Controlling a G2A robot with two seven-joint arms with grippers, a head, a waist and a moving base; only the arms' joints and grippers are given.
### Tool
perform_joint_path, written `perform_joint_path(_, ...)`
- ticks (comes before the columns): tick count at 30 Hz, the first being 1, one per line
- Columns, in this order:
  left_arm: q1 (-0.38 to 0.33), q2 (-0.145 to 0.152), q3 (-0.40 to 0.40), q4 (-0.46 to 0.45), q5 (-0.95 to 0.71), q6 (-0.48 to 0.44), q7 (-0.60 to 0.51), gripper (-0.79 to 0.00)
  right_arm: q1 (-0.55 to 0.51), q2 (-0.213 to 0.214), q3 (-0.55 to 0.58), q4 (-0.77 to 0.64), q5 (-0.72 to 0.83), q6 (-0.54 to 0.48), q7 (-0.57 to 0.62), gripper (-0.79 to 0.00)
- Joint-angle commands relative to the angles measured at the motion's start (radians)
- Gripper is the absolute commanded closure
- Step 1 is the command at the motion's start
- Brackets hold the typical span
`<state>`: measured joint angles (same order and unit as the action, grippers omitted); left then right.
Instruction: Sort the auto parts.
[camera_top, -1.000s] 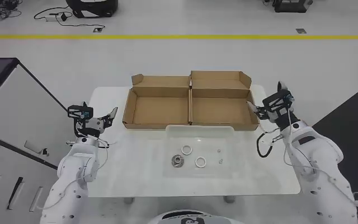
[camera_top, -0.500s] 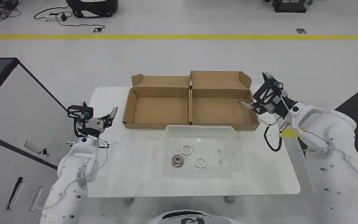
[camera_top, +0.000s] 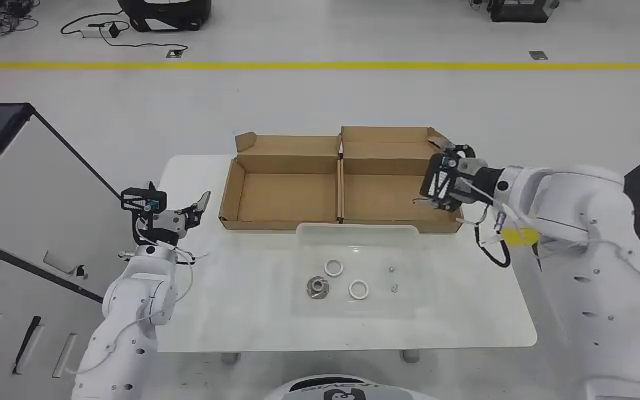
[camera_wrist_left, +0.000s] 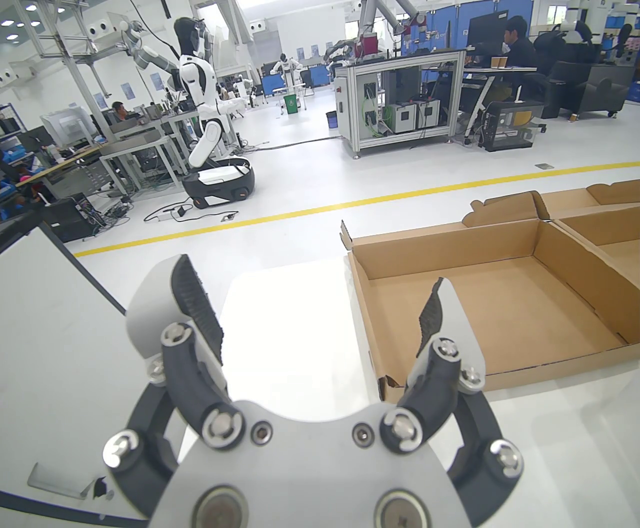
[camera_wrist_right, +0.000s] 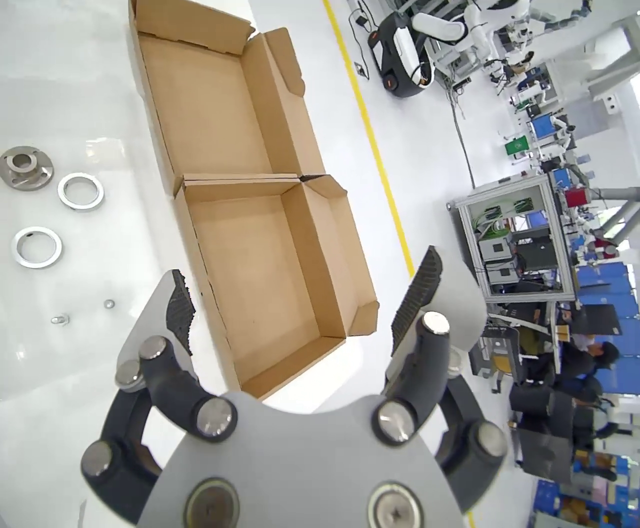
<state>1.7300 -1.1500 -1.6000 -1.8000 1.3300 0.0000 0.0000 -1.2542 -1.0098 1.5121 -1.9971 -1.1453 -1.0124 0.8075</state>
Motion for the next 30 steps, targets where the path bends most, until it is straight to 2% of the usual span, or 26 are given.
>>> perform_joint_path(1,0.000,0.000,0.000,0.000,0.000,0.000,0.000,-0.785,0.010,0.026,-0.043,-0.006,0.023,0.000,0.001,-0.785)
perform_joint_path(9,0.000,0.000,0.000,0.000,0.000,0.000,0.000,-0.785,0.122,0.155,-0.187,-0.001,0.100,0.000,0.001,-0.785)
perform_joint_path(19,0.000,0.000,0.000,0.000,0.000,0.000,0.000,-0.785,0.360,0.310,-0.456,0.005,0.244,0.000,0.001,-0.785)
perform_joint_path(30,0.000,0.000,0.000,0.000,0.000,0.000,0.000,-0.785,0.559,0.432,-0.763,0.010,0.394,0.022,0.022,-0.785)
